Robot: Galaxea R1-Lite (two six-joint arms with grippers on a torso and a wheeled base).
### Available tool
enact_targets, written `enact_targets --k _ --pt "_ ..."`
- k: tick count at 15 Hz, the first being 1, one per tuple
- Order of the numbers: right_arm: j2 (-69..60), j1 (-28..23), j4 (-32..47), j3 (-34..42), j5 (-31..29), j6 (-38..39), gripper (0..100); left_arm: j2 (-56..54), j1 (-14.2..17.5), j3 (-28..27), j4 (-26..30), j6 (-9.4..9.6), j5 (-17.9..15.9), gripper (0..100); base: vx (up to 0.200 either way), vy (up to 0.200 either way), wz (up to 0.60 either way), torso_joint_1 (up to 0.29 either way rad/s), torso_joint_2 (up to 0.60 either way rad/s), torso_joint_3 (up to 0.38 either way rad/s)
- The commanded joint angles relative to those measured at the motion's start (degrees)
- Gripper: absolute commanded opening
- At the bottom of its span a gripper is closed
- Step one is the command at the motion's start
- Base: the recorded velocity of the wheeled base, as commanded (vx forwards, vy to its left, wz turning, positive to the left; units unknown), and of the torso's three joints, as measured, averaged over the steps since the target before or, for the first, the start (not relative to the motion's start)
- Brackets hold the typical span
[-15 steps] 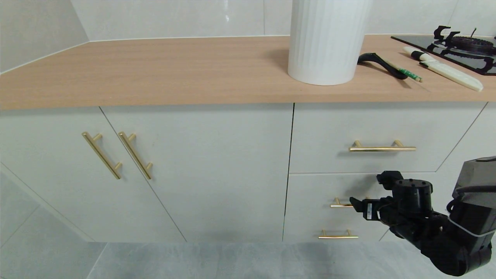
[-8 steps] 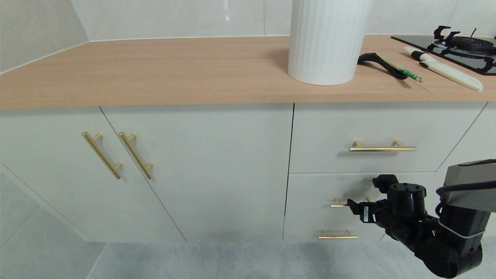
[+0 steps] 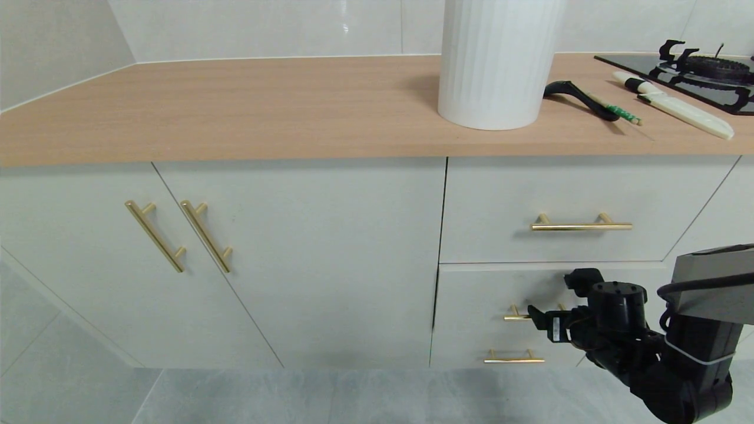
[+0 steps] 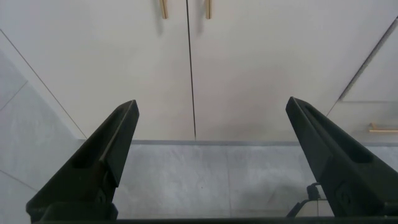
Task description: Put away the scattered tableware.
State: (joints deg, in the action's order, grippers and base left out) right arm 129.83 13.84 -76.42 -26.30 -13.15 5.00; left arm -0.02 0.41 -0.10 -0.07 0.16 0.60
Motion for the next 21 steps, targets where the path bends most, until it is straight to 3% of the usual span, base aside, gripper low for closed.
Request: enact_targets --k 1,3,5,7,9,11,17,21 --pt "0.16 -0.04 0.31 0.98 0.06 -1.39 100 0.02 0.02 0.01 -0.01 0.02 0.02 100 0.0 0.0 0.0 0.0 0.0 0.0" --pt "-3.09 -0.13 0.66 3.36 0.32 -2.98 100 0.02 0.02 0.1 -0.01 -0.07 0.02 100 0.0 0.0 0.0 0.0 0.0 0.0" --pt "-13.9 -0.04 8.4 6.78 3.22 -5.79 100 0.02 0.02 0.01 -0.01 0.02 0.02 100 0.0 0.0 0.0 0.0 0.0 0.0" --pt "-29.9 1.54 28.79 5.82 5.6 -7.02 100 0.02 0.02 0.01 -0.01 0.02 0.02 100 0.0 0.0 0.0 0.0 0.0 0.0" --pt "-43.61 3.48 51.02 -0.51 6.3 -6.84 100 0.02 0.02 0.01 -0.01 0.02 0.02 100 0.0 0.0 0.0 0.0 0.0 0.0" --pt "-52.13 5.5 60.08 -4.82 6.47 -5.79 100 0.02 0.02 0.1 -0.01 0.02 0.02 100 0.0 0.0 0.0 0.0 0.0 0.0" --pt "-47.92 8.66 51.73 -3.76 5.33 -1.92 100 0.02 0.02 0.01 -0.01 0.02 0.02 100 0.0 0.0 0.0 0.0 0.0 0.0" --pt "-27.53 8.4 24.92 2.39 -0.12 -0.87 100 0.02 0.02 0.01 -0.01 -0.07 0.02 100 0.0 0.0 0.0 0.0 0.0 0.0"
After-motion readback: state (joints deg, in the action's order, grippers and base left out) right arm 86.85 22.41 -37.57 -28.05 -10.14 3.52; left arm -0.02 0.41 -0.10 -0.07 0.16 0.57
